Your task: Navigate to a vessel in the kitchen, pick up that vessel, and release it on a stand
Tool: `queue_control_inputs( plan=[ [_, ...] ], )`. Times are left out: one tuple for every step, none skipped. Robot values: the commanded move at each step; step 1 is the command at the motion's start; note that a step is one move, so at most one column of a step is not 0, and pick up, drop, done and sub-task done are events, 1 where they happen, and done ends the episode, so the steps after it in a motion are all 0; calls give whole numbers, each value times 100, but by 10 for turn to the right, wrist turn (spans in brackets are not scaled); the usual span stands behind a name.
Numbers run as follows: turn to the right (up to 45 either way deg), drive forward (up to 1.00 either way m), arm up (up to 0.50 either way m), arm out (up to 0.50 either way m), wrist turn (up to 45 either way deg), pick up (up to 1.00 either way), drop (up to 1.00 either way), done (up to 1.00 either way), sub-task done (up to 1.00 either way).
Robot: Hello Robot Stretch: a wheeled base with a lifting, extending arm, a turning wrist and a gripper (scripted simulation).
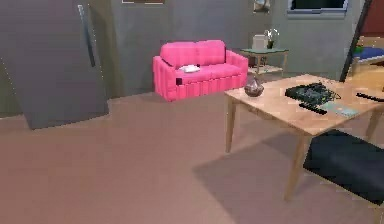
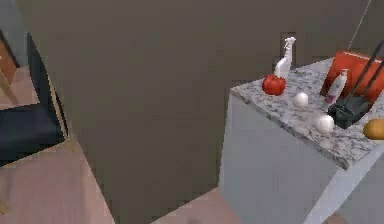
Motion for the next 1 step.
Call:
queue_control_inputs(
  plan=[
    [450,0,0,0,0,0,0,0,0]
  ],
)
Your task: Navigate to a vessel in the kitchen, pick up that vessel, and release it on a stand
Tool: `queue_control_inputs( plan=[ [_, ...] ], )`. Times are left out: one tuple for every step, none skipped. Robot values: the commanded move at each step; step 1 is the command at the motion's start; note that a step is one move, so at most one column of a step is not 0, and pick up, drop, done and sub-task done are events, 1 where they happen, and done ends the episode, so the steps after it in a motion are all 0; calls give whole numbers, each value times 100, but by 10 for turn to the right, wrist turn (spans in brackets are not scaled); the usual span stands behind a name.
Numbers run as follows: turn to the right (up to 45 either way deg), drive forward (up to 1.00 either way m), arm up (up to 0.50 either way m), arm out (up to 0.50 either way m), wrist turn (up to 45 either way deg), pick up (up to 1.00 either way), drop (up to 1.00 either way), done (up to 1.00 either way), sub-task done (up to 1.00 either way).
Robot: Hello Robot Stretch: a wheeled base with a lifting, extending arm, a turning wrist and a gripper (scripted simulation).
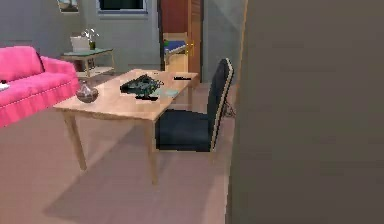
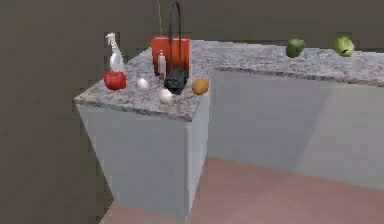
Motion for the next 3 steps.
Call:
queue_control_inputs(
  plan=[
    [450,0,0,0,0,0,0,0,0],
    [450,0,0,0,0,0,0,0,0],
    [390,0,0,0,0,0,0,0,0]
  ],
)
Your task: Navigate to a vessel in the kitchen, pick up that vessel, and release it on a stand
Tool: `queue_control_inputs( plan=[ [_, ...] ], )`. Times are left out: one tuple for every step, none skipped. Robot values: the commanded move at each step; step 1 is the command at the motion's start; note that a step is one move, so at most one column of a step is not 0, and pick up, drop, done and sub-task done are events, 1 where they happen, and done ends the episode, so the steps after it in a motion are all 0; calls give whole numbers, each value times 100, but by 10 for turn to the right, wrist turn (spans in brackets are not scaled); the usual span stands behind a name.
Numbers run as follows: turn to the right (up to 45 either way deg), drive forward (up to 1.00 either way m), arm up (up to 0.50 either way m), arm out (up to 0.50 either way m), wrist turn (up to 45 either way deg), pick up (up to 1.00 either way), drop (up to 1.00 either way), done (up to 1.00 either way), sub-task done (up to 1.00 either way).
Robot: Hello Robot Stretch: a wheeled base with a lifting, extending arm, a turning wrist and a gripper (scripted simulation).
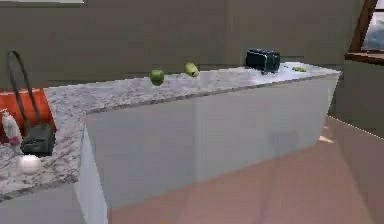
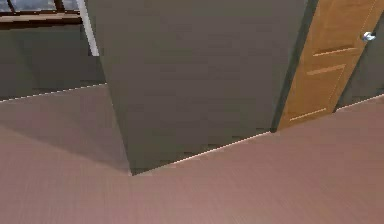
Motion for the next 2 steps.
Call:
queue_control_inputs(
  plan=[
    [0,75,0,0,0,0,0,0,0],
    [-450,0,0,0,0,0,0,0,0]
  ],
)
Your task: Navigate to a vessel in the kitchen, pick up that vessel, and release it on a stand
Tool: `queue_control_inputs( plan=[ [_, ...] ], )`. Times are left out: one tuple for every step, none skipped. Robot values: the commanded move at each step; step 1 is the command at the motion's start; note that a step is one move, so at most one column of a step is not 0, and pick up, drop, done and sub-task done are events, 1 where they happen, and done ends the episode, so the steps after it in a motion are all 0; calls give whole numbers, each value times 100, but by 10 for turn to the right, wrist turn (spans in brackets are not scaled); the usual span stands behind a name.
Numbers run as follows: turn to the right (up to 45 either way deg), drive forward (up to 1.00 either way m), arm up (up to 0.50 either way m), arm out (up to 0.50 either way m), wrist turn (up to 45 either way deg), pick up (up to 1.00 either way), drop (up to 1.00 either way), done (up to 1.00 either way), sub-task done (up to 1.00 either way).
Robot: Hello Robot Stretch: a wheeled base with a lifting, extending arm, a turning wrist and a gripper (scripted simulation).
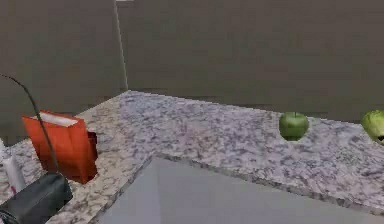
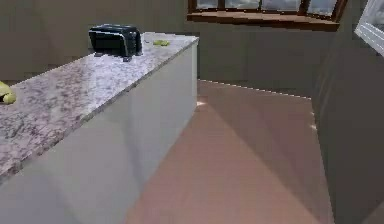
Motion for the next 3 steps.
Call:
queue_control_inputs(
  plan=[
    [-450,0,0,0,0,0,0,0,0],
    [-450,0,0,0,0,0,0,0,0],
    [-270,0,0,0,0,0,0,0,0]
  ],
)
